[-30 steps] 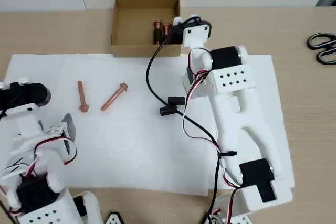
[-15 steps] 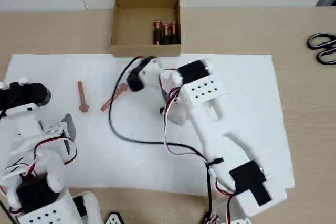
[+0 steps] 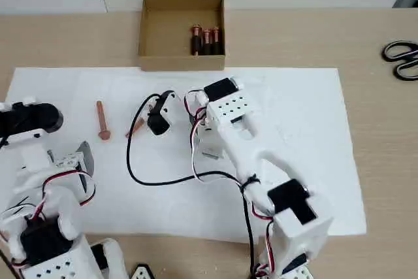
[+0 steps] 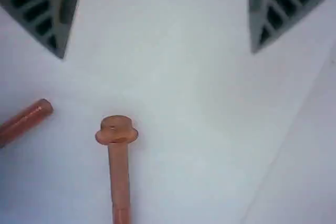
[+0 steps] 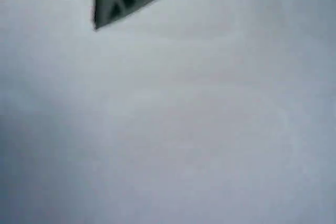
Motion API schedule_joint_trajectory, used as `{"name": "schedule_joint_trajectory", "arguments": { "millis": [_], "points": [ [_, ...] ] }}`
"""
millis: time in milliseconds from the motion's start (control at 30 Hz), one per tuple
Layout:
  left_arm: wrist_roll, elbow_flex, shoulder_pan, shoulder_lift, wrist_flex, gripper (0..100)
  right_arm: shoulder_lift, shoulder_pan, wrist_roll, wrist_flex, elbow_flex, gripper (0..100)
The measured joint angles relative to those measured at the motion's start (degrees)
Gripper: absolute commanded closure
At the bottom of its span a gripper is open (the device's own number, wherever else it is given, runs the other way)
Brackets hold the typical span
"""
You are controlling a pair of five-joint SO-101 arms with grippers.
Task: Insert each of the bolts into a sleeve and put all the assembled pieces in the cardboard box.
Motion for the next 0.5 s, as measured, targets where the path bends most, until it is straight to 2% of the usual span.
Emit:
{"name": "schedule_joint_trajectory", "arguments": {
  "millis": [500],
  "points": [
    [0.0,0.0,0.0,0.0,0.0,78,15.47,0.0,0.53,-0.26,-13.71,79.8]
  ]
}}
